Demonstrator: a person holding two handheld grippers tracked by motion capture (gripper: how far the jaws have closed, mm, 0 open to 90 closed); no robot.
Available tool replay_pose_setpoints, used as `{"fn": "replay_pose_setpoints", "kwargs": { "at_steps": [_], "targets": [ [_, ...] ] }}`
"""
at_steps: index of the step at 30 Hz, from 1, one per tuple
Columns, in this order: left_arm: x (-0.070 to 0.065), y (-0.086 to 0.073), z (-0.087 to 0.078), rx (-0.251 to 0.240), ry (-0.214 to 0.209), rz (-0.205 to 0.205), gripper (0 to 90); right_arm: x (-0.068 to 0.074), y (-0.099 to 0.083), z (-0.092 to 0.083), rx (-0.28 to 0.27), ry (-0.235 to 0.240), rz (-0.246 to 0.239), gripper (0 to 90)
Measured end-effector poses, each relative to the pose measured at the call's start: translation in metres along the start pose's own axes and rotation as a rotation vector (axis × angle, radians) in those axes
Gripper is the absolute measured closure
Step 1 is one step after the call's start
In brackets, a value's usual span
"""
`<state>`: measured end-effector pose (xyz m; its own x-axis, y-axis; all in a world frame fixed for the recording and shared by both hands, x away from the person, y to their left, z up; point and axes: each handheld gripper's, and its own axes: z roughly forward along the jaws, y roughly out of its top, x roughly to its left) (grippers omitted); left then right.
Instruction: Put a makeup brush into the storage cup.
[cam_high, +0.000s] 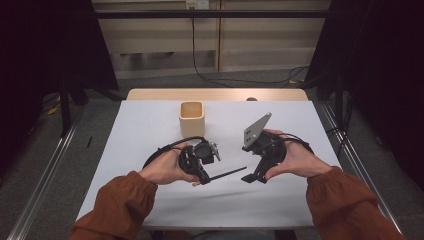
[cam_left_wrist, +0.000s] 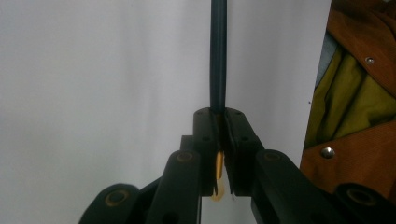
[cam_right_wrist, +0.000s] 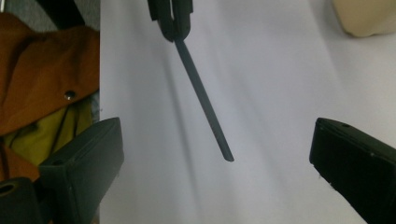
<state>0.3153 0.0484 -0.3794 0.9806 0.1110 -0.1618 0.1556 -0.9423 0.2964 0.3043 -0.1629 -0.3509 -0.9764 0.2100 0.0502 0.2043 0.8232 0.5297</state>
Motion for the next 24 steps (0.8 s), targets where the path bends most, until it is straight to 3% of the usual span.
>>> {"fn": "replay_pose_setpoints", "kwargs": {
  "at_steps": [2,5,8,9,10,12,14,18,19,20,24],
  "targets": [
    [-0.001,0.001,0.002,-0.002,0.007,-0.014,84.2,0.001,0.003,0.002,0.042,0.023,-0.011,4.7],
    [-0.001,0.002,0.003,0.012,0.003,0.0,84.2,0.001,0.007,0.005,0.117,0.033,-0.032,8.2],
    [-0.003,0.002,0.004,-0.009,0.007,-0.027,84.2,-0.001,0.008,0.012,0.192,0.05,-0.051,15.7],
    [-0.002,0.003,0.003,0.015,0.008,0.006,84.2,-0.001,0.008,0.014,0.213,0.063,-0.047,19.2],
    [-0.002,0.003,0.003,0.018,-0.008,0.005,84.2,-0.002,0.008,0.017,0.233,0.075,-0.046,22.1],
    [-0.003,0.004,0.005,0.019,0.004,0.004,84.2,-0.003,0.006,0.025,0.278,0.088,-0.05,27.7],
    [-0.003,0.004,0.005,0.022,-0.013,0.008,84.2,-0.003,0.006,0.029,0.283,0.085,-0.065,32.7],
    [-0.002,0.004,0.005,0.023,-0.004,0.008,84.2,-0.003,0.009,0.029,0.268,0.087,-0.077,43.1],
    [-0.002,0.004,0.004,0.026,-0.017,0.012,84.2,-0.004,0.009,0.029,0.27,0.087,-0.073,43.5],
    [-0.002,0.003,0.004,0.019,0.0,0.014,84.2,-0.004,0.009,0.03,0.269,0.091,-0.073,44.3],
    [-0.002,0.003,0.004,0.016,-0.005,0.013,84.2,-0.008,0.008,0.032,0.28,0.082,-0.07,45.8]
  ]
}}
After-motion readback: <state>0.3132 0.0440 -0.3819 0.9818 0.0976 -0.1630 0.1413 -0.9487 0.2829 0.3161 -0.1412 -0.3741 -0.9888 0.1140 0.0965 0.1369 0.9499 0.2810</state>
